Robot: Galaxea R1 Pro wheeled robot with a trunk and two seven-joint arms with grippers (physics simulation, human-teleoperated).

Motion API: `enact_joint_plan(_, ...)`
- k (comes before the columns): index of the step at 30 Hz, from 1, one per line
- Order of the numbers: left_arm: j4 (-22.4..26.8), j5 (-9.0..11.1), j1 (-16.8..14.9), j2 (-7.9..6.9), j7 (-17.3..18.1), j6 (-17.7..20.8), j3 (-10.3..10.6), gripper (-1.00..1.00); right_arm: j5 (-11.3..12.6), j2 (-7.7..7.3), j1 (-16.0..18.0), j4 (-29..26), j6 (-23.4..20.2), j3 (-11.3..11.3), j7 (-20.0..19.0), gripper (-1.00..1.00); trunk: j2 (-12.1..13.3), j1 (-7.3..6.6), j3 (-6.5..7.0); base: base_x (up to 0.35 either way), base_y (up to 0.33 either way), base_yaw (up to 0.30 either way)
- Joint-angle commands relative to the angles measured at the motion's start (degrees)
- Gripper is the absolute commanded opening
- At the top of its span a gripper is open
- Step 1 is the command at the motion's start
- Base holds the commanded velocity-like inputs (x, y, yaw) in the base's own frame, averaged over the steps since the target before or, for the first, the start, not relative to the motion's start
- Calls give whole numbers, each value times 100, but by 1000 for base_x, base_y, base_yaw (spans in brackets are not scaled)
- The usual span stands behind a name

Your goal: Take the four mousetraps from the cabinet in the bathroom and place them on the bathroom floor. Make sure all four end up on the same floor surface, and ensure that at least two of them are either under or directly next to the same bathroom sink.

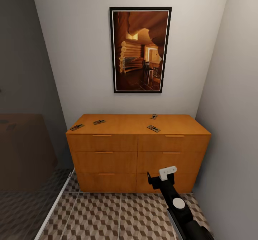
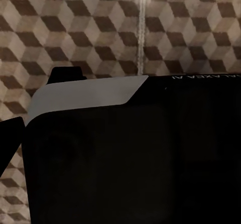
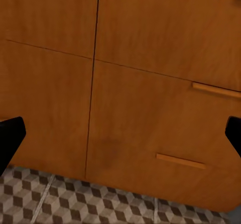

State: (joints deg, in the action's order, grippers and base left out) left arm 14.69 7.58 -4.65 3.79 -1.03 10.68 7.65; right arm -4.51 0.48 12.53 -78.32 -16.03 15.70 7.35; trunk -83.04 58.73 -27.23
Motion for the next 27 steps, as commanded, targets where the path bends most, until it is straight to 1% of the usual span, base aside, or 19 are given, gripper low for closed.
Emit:
enact_joint_plan(1,11,59,-1,-4,-11,31,48,100,-48,-2,4,-7,-44,44,25,100,-3,0,-6,0,0,0)
enact_joint_plan(2,10,59,-1,-3,-11,29,48,100,-50,-2,4,-7,-43,78,26,100,-3,0,-6,0,0,0)
enact_joint_plan(3,9,59,-1,-2,-11,26,51,100,-55,-3,4,-7,-45,193,31,100,-3,0,-6,0,0,0)
enact_joint_plan(7,8,59,-1,-1,-11,25,52,100,-58,-4,4,-7,-45,255,36,100,-3,0,-6,0,0,0)
enact_joint_plan(27,-37,59,-1,-1,-11,23,52,100,-66,-4,4,-16,-41,285,37,100,-3,0,-6,0,0,0)
